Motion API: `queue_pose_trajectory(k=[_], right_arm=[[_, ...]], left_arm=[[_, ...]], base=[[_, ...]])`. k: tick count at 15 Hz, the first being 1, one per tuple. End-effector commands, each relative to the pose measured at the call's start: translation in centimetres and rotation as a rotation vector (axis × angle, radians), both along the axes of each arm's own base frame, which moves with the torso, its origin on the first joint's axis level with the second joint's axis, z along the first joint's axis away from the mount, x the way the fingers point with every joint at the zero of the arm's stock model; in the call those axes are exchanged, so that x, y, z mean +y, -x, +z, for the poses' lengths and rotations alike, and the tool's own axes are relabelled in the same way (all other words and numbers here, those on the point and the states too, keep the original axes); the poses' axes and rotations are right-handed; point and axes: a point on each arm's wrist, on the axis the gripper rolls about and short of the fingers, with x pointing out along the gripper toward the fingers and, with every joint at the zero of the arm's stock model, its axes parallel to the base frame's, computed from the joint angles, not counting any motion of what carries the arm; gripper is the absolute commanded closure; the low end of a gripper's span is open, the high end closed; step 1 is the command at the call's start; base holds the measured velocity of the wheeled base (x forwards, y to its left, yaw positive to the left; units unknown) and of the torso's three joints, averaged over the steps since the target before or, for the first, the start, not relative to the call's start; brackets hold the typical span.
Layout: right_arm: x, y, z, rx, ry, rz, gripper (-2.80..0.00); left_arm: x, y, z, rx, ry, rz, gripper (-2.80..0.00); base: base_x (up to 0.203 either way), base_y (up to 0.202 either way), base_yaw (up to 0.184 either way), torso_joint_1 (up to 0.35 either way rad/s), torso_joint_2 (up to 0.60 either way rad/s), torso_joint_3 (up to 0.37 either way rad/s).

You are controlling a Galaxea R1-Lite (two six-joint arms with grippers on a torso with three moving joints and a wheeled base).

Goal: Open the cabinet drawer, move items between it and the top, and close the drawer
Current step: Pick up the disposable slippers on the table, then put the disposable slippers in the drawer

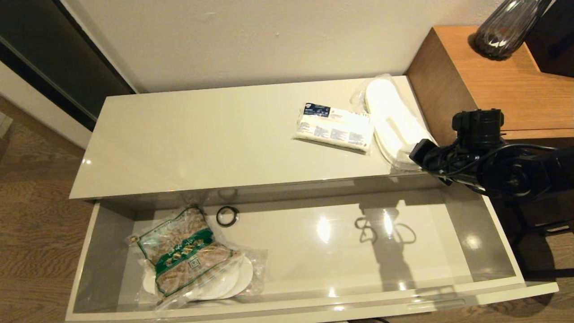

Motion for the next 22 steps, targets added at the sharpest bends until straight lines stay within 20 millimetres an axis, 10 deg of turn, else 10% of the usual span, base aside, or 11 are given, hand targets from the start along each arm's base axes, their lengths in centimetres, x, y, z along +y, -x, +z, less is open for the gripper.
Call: queue_pose_trajectory(k=[1, 10, 22], right_arm=[[0.3, 0.0, -0.1, -0.014, -0.006, 0.01, 0.0], [1.4, 2.2, 2.8, -0.079, -0.018, 0.047, 0.0], [-0.4, 18.7, 11.3, 0.018, 0.153, 0.19, 0.0]], left_arm=[[0.0, 0.0, 0.0, 0.0, 0.001, 0.0, 0.0], [0.0, 0.0, 0.0, 0.0, 0.001, 0.0, 0.0], [0.0, 0.0, 0.0, 0.0, 0.001, 0.001, 0.0]], base=[[0.0, 0.0, 0.0, 0.0, 0.0, 0.0], [0.0, 0.0, 0.0, 0.0, 0.0, 0.0], [0.0, 0.0, 0.0, 0.0, 0.0, 0.0]])
